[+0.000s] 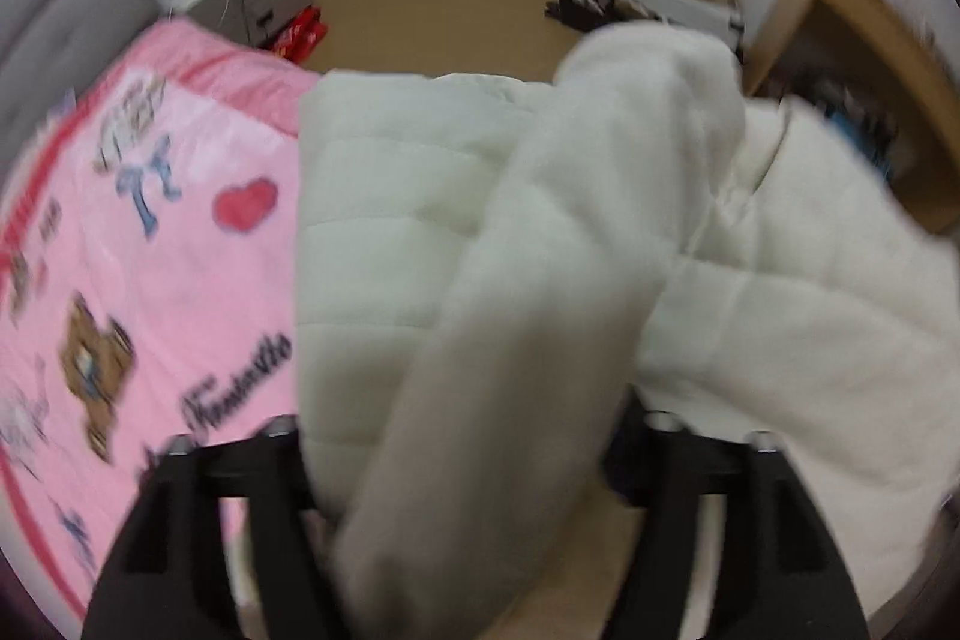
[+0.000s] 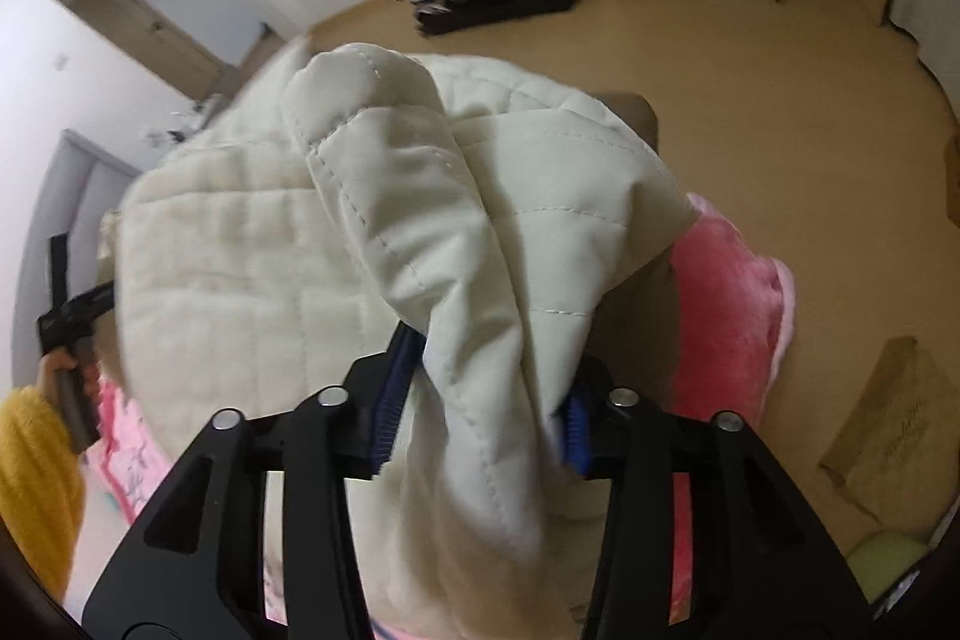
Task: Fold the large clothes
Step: 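Lift the folded jacket with both tools and carry it toward the bed end, then lower the jacket bundle onto the bedspread and open both tools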
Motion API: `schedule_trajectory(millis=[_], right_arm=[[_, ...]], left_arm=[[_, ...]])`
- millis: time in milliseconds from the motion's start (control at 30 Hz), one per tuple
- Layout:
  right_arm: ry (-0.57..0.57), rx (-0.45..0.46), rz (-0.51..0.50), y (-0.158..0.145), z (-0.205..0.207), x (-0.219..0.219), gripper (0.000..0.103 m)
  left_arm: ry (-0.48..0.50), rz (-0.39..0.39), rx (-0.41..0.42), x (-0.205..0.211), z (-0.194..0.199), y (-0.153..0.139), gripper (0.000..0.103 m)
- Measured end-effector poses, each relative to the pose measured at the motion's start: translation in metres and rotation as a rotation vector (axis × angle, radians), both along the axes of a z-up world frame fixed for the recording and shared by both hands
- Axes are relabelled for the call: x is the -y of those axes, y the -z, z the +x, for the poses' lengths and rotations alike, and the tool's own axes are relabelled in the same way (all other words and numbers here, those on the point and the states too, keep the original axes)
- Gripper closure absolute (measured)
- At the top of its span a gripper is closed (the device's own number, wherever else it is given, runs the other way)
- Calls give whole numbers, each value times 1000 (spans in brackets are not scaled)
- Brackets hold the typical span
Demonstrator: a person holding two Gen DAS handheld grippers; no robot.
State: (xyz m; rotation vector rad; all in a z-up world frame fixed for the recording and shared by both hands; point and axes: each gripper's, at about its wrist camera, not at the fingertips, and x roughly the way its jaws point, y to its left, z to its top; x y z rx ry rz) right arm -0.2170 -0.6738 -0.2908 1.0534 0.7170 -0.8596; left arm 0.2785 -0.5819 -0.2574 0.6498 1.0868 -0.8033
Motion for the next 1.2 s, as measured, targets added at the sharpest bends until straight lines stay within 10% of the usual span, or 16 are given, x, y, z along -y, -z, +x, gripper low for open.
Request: schedule_trajectory(millis=[267, 467, 733, 867, 967, 1200], right_arm=[[4, 55, 7, -9, -24, 5, 28], [28, 52, -267, -74, -63, -14, 14], [-320, -30, -563, -112, 3, -34, 71], [-431, -155, -559, -99, 38, -31, 79], [-461, -271, -507, -71, 51, -25, 82], [-399, -325, -358, -12, 51, 0, 85]], left_arm=[[156, 29, 63, -14, 21, -22, 15], [333, 82, 262, -24, 14, -56, 12], [361, -116, 284, -17, -2, -105, 12], [446, -183, 78, -12, -15, -117, 12], [539, -140, 68, -2, -31, -99, 12], [318, -66, -71, 22, 5, -35, 12]])
